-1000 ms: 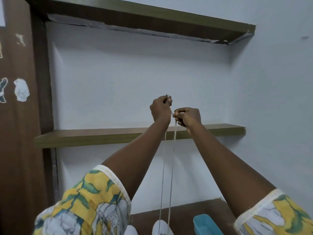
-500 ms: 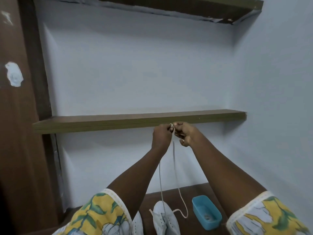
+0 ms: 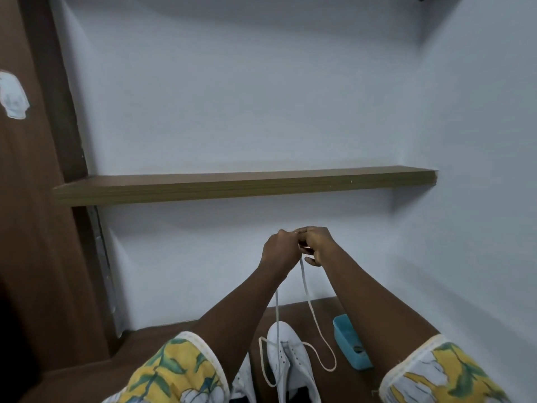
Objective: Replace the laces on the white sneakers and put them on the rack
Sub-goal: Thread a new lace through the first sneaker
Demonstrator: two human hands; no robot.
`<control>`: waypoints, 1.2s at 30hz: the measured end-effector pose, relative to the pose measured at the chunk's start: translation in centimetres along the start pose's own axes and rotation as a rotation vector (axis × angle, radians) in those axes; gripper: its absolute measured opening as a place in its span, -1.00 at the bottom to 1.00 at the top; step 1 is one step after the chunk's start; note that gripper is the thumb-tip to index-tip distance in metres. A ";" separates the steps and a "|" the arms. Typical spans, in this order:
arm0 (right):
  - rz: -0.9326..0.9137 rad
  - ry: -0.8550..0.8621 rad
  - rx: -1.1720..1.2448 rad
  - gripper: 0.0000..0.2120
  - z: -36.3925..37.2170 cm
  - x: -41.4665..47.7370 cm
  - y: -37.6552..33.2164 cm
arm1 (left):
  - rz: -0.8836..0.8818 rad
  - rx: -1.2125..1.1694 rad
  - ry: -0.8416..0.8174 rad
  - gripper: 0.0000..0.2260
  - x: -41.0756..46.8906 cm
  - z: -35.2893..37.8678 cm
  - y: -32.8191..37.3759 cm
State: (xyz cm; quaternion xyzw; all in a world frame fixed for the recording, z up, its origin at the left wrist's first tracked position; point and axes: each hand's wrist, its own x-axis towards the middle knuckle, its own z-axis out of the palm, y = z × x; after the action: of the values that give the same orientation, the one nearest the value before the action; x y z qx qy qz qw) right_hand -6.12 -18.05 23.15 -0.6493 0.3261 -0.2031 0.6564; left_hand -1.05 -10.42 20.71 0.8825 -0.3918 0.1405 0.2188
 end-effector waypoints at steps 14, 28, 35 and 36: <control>0.183 -0.022 -0.028 -0.75 0.3 1.9 4.4 | 0.027 -0.010 -0.169 -0.83 -3.5 4.2 -1.6; 0.110 -0.035 -0.216 -0.76 -0.3 2.6 8.5 | -0.389 -0.918 -0.072 -0.72 -4.0 9.0 -3.8; 0.042 -0.056 -0.428 -0.69 -1.0 2.8 9.8 | -0.727 -1.302 0.227 -0.90 -2.3 7.6 -4.9; 0.033 -0.059 -0.433 -0.70 -1.0 2.9 9.9 | -0.727 -1.330 0.209 -0.89 -2.2 7.5 -5.1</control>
State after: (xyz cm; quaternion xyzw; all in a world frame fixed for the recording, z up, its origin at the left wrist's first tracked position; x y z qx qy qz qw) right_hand -6.30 -20.06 12.96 -0.7755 0.3531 -0.0983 0.5141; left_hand 1.89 -9.73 11.90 0.6204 -0.0561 -0.1231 0.7726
